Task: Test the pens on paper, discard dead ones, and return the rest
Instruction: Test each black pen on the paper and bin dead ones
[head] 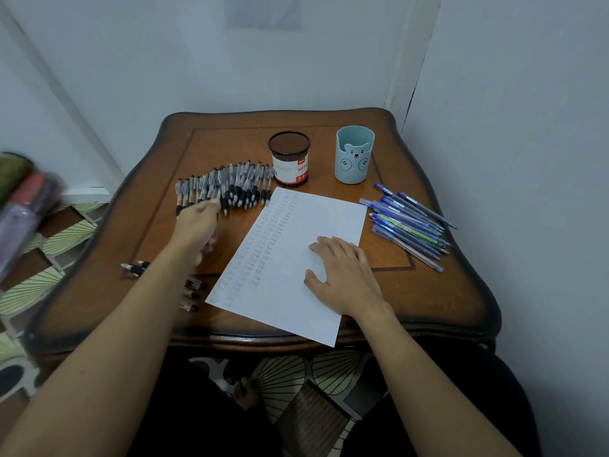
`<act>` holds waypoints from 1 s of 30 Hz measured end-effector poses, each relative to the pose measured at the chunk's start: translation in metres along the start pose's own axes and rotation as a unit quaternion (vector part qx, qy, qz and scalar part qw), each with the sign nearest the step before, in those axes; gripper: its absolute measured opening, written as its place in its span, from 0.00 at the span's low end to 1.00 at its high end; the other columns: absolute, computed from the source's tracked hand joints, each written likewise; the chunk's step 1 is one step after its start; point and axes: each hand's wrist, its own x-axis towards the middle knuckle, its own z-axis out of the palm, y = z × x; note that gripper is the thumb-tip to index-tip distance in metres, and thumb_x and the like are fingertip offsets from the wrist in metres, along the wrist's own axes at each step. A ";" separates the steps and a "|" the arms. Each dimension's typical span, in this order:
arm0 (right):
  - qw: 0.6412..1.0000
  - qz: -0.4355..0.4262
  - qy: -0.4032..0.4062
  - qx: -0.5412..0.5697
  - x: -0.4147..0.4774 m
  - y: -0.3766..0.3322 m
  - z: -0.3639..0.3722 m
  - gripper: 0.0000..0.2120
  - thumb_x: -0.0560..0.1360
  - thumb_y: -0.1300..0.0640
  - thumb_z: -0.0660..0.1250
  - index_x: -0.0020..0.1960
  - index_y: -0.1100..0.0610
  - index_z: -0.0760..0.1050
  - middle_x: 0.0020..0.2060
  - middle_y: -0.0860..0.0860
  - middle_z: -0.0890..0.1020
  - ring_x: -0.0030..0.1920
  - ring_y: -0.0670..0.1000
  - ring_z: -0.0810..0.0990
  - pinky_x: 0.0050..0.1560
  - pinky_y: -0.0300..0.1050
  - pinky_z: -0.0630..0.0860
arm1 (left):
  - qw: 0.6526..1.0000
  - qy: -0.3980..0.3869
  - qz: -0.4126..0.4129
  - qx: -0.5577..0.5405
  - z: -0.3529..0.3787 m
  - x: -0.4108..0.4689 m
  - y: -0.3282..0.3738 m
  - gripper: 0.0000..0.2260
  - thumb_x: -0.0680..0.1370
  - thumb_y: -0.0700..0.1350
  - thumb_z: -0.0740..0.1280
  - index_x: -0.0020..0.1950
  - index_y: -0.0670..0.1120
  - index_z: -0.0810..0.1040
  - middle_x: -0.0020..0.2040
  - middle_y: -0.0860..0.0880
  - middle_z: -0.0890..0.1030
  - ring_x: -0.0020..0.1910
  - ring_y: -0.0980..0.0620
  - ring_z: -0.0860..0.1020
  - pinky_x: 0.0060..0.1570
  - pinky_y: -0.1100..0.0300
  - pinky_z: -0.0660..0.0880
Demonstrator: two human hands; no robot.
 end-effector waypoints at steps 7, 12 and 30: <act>1.000 0.002 -0.006 -0.003 0.001 0.000 0.001 0.27 0.78 0.39 0.53 0.75 0.47 0.63 0.77 0.45 0.63 0.77 0.47 0.57 0.78 0.53 0.50 | 0.982 0.167 0.026 0.090 -0.004 0.029 0.013 0.08 0.81 0.33 0.60 0.50 0.40 0.78 0.51 0.48 0.77 0.47 0.51 0.75 0.44 0.62 0.71; 1.000 0.000 -0.001 -0.002 0.001 0.001 0.002 0.26 0.79 0.40 0.54 0.75 0.47 0.64 0.76 0.45 0.63 0.77 0.47 0.57 0.78 0.53 0.50 | 0.974 0.206 0.031 0.091 -0.005 0.054 0.008 0.25 0.75 0.25 0.65 0.70 0.42 0.76 0.73 0.41 0.72 0.67 0.44 0.74 0.63 0.56 0.75; 1.000 0.000 -0.001 -0.002 0.001 0.001 0.002 0.26 0.80 0.41 0.55 0.75 0.48 0.63 0.77 0.45 0.63 0.77 0.47 0.57 0.78 0.53 0.49 | 0.930 0.124 0.241 0.247 0.000 0.006 -0.008 0.10 0.79 0.37 0.65 0.56 0.44 0.83 0.49 0.50 0.81 0.32 0.55 0.74 0.32 0.66 0.69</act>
